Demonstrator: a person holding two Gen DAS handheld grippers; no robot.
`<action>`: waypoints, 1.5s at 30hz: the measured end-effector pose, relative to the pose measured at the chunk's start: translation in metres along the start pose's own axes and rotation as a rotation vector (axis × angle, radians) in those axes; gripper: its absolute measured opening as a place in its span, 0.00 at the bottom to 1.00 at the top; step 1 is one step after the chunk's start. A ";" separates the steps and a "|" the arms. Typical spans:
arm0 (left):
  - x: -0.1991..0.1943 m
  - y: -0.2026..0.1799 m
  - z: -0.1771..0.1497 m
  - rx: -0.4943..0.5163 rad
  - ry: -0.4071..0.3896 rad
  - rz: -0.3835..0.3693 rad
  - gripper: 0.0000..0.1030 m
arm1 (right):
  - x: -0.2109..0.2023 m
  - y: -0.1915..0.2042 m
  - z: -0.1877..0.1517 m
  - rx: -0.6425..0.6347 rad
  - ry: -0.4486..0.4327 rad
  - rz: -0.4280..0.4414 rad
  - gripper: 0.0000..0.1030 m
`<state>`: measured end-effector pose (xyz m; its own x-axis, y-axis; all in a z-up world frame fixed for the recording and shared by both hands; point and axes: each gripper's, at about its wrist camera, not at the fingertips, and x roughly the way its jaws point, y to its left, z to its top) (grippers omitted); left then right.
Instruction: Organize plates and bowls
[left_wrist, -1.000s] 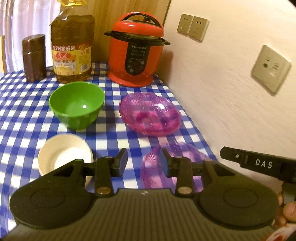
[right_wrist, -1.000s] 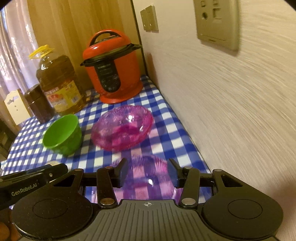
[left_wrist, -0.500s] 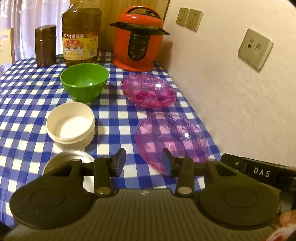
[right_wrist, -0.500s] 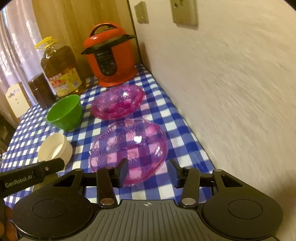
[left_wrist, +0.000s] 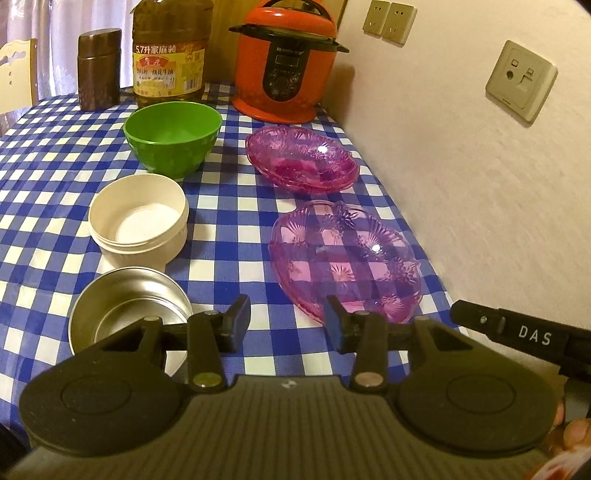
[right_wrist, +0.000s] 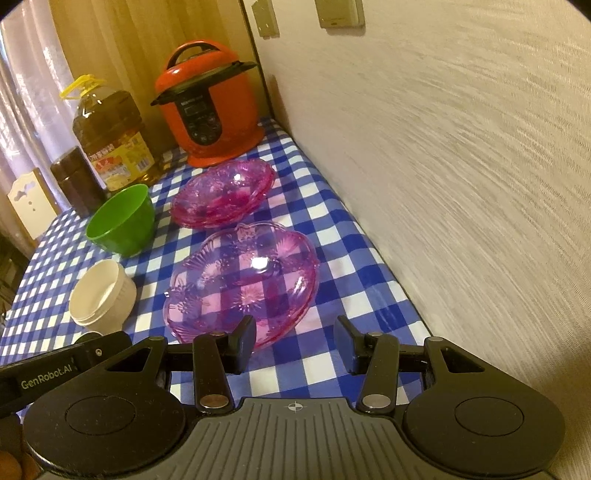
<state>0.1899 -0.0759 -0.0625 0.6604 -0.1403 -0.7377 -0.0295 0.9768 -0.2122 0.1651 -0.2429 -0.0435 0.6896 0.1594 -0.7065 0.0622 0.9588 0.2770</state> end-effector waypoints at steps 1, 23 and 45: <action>0.001 0.000 0.000 0.000 0.003 0.000 0.38 | 0.001 -0.001 0.000 0.003 0.003 0.000 0.46; 0.048 0.001 0.005 -0.109 0.012 -0.002 0.39 | 0.028 -0.029 0.007 0.119 -0.046 0.037 0.46; 0.095 0.010 -0.002 -0.162 -0.003 0.014 0.20 | 0.083 -0.029 0.011 0.144 -0.013 0.059 0.45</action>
<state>0.2513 -0.0799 -0.1358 0.6613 -0.1264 -0.7394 -0.1587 0.9398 -0.3025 0.2285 -0.2596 -0.1031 0.7046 0.2107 -0.6776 0.1235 0.9039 0.4096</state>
